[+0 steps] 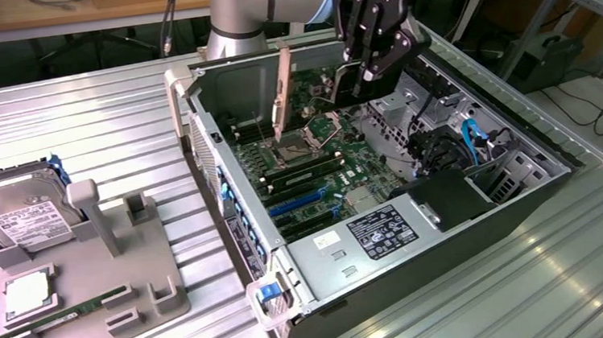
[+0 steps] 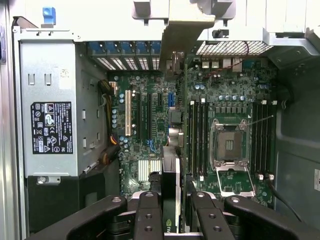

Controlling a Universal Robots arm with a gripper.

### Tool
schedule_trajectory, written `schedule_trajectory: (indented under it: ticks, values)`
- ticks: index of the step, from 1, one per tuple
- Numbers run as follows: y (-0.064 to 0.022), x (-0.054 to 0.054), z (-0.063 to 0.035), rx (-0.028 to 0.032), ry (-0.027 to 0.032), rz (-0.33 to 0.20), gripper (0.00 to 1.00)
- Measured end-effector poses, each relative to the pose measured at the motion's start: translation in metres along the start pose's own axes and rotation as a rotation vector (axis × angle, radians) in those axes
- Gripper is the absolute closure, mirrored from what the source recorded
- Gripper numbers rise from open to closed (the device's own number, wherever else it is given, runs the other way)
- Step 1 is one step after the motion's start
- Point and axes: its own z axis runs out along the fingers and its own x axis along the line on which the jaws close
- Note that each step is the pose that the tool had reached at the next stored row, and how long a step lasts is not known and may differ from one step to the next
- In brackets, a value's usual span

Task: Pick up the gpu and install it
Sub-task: 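Insert the gpu into the slot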

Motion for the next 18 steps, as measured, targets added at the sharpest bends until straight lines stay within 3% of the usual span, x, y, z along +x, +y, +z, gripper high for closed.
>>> schedule_trajectory:
  ticks: [18]
  values:
    - [-0.0003,-0.0001,0.0088,0.0000,0.0001,-0.002,0.73]
